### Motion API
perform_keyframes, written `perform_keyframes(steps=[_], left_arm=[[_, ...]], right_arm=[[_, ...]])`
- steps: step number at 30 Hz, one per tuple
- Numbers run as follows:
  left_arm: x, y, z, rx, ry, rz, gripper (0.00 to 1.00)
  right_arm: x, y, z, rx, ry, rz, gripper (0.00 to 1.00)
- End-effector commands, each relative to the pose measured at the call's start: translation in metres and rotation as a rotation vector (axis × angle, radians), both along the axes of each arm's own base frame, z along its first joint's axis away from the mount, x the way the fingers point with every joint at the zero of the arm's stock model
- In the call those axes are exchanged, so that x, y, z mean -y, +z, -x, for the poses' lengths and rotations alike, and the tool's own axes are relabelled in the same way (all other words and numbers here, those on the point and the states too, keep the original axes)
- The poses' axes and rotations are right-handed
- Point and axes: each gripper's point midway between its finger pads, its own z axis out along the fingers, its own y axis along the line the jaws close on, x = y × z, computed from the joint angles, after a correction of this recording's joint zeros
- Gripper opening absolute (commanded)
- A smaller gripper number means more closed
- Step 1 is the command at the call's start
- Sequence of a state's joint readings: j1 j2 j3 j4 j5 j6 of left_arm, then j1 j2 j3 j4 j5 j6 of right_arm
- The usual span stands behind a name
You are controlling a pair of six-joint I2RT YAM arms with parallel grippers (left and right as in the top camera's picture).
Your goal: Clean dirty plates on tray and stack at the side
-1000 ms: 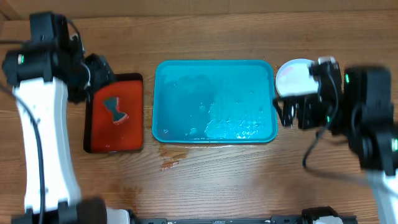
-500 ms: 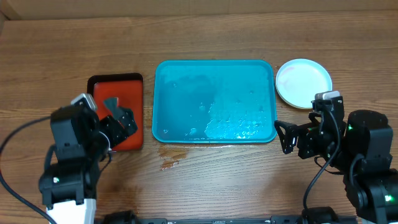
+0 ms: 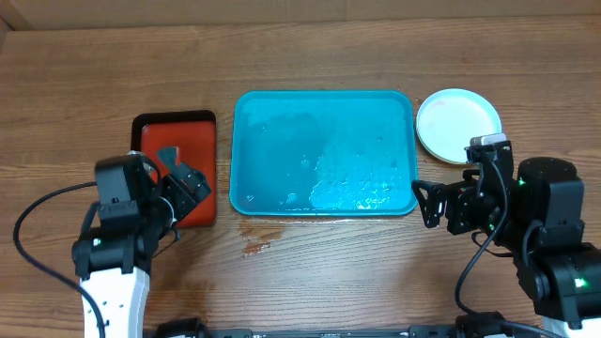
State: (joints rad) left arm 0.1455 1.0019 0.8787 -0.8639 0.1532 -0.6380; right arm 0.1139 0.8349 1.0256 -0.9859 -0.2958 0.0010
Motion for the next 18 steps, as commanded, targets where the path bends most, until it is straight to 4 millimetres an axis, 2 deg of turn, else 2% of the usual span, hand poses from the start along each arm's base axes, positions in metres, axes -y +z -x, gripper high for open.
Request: perform_keyframes(steps=[1,11,18], left_arm=[[-0.001,-0.012,-0.001,-0.046,0.018,0.006,1.0],[-0.002,-0.045,-0.004,-0.178,0.018,0.024,1.0],[-0.002,-0.066,-0.003,-0.264,0.018,0.036,1.0]], right_arm=[[0.0,-0.004,-0.002,-0.012,-0.003,0.004,1.0],[0.001,-0.027,0.0,-0.124,-0.002,0.029,1.0],[0.001,-0.023,0.004,-0.098,0.004,0.029,1.0]])
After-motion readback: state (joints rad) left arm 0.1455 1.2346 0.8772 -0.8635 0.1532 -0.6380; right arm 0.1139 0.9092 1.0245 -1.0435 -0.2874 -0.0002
